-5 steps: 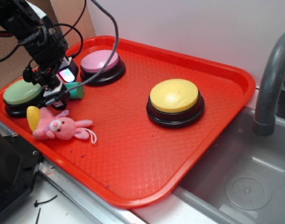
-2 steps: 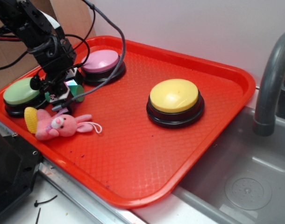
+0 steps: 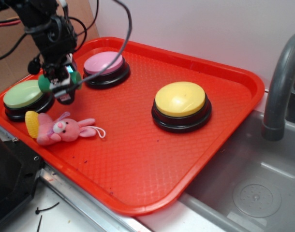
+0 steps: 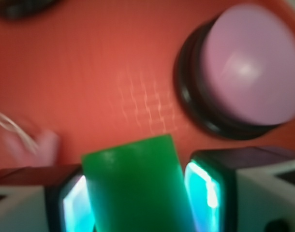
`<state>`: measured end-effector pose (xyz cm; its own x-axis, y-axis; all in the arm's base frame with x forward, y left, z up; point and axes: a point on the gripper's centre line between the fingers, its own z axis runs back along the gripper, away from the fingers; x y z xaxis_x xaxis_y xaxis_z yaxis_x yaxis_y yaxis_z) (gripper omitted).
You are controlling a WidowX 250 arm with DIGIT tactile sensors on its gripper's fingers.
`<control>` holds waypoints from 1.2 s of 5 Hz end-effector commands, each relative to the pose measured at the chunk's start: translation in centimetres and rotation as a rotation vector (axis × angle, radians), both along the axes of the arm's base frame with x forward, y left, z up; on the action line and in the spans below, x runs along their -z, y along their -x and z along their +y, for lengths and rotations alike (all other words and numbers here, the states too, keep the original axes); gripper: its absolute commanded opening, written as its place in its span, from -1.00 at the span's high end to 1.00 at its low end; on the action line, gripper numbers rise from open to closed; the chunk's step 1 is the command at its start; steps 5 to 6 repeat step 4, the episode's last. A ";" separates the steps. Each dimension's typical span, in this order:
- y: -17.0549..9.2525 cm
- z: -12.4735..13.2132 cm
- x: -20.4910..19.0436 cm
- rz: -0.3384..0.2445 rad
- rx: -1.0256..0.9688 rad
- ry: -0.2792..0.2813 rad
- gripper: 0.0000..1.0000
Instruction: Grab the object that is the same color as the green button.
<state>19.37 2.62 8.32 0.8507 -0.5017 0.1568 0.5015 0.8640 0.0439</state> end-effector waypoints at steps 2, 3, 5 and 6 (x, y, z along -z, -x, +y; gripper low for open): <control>-3.1 -5.8 -10.5 0.100 -0.551 0.075 1.00; -3.0 -6.4 -11.8 0.088 -0.605 0.095 1.00; -2.7 -6.4 -10.9 0.096 -0.657 0.041 1.00; -2.7 -6.4 -10.9 0.096 -0.657 0.041 1.00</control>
